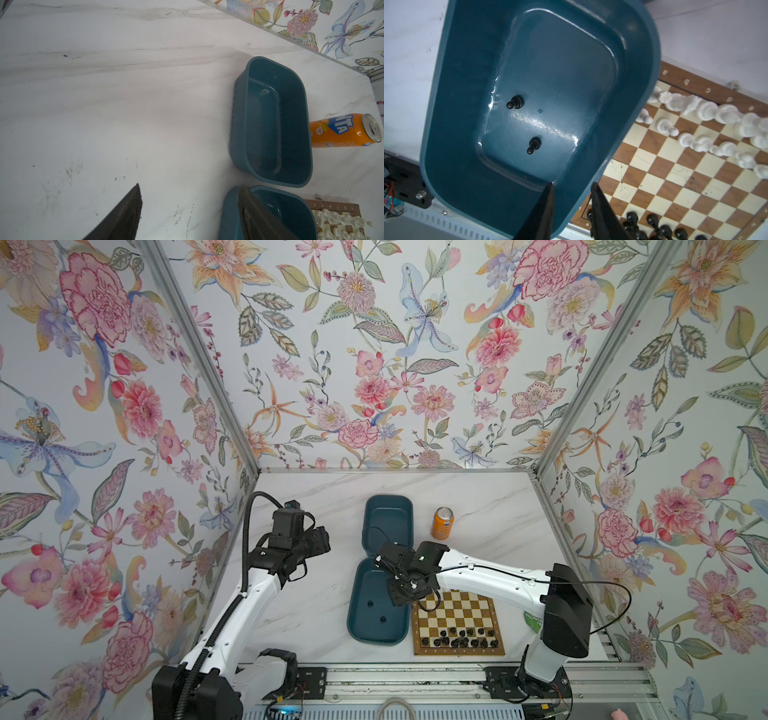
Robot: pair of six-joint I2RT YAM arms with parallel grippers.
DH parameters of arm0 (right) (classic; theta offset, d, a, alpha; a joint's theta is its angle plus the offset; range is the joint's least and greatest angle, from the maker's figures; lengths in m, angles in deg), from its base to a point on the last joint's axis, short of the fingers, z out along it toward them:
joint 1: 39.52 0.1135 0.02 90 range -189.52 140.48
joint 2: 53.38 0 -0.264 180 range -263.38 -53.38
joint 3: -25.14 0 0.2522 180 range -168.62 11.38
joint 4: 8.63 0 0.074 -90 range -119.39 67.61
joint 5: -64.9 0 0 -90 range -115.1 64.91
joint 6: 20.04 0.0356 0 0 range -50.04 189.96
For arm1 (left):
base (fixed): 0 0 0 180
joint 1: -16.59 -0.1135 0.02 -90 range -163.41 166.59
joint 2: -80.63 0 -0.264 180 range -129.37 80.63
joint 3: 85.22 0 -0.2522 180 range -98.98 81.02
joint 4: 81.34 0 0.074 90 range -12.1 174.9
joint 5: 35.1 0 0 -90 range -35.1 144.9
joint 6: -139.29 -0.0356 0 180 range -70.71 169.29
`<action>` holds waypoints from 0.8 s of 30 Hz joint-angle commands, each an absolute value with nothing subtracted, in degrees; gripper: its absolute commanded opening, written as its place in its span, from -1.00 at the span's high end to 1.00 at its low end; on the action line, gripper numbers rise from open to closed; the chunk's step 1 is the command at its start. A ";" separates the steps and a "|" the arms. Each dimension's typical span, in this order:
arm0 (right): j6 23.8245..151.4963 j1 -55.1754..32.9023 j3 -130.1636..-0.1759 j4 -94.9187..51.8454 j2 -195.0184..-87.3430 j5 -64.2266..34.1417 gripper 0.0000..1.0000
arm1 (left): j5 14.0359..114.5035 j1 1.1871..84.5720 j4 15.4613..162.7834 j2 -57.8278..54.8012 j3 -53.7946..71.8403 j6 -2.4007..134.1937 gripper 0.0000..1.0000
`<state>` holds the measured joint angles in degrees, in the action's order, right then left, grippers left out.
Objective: Set up the chess pieces on the board
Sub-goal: 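Raise the right gripper and move it back over the teal piece tray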
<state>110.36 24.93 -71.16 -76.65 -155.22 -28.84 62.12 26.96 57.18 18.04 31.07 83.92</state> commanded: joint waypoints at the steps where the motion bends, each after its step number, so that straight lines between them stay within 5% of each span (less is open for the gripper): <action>1: 108.76 26.17 -73.87 -78.40 -157.37 -27.67 0.31 | 63.90 26.36 58.05 19.22 32.09 82.57 -0.59; 8: 108.81 26.99 -76.07 -77.76 -160.75 -26.68 0.25 | 63.68 25.23 58.33 19.90 31.90 82.81 -0.90; 24: 110.41 28.58 -76.43 -75.00 -165.18 -24.73 0.30 | 64.50 21.61 57.13 20.70 32.44 80.52 -0.94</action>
<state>109.73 28.01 -74.90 -75.25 -163.46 -25.46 63.72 22.31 57.11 20.21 31.90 82.22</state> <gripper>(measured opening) 0.355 0.970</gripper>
